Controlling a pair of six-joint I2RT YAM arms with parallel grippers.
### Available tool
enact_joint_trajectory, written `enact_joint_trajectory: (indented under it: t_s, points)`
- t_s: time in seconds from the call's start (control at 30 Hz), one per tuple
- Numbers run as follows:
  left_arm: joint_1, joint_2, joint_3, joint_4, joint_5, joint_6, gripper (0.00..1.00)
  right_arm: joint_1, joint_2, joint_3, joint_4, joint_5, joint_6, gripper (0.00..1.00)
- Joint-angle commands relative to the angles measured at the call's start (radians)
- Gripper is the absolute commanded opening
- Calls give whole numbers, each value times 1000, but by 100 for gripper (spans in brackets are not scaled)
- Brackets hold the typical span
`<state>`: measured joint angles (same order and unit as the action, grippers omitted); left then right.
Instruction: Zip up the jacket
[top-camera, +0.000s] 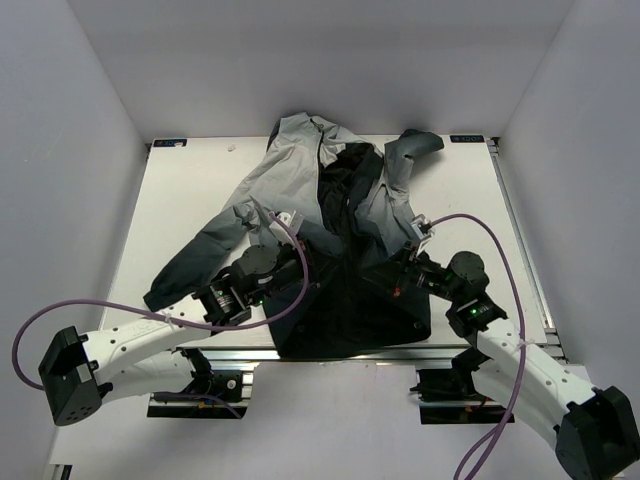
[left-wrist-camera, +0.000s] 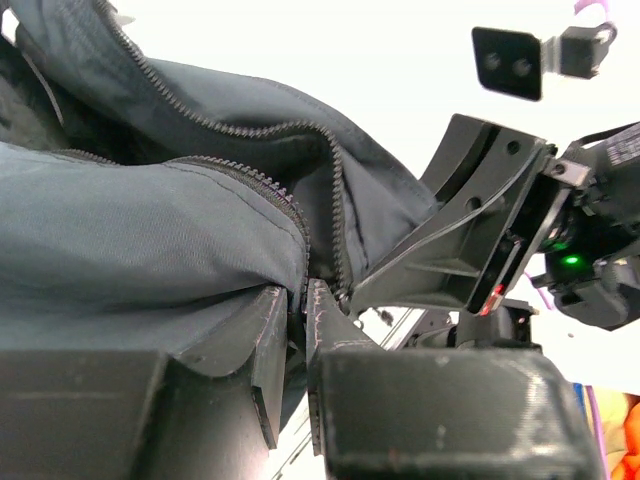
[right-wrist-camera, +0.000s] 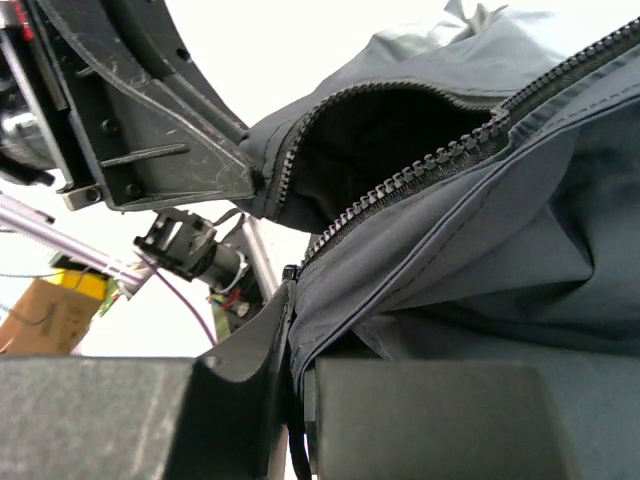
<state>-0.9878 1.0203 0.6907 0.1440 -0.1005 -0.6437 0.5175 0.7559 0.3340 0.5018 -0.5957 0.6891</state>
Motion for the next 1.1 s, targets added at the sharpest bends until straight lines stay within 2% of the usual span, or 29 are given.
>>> enact_joint_trajectory:
  t_s: [0.0, 0.27, 0.53, 0.73, 1.07]
  points:
    - [-6, -25, -29, 92, -2, -25, 0, 1, 25, -3, 161, -72, 41, 0]
    - [-6, -31, -79, 167, 36, -135, 0, 1, 53, -46, 349, -101, 105, 0]
    - [-6, -34, -149, 307, 45, -237, 0, 1, 56, -70, 386, -102, 127, 0]
    - [-6, -11, -155, 393, 59, -249, 0, 1, 51, -75, 397, -101, 121, 0]
    - [-6, 12, -146, 436, 70, -246, 0, 1, 51, -81, 431, -81, 122, 0]
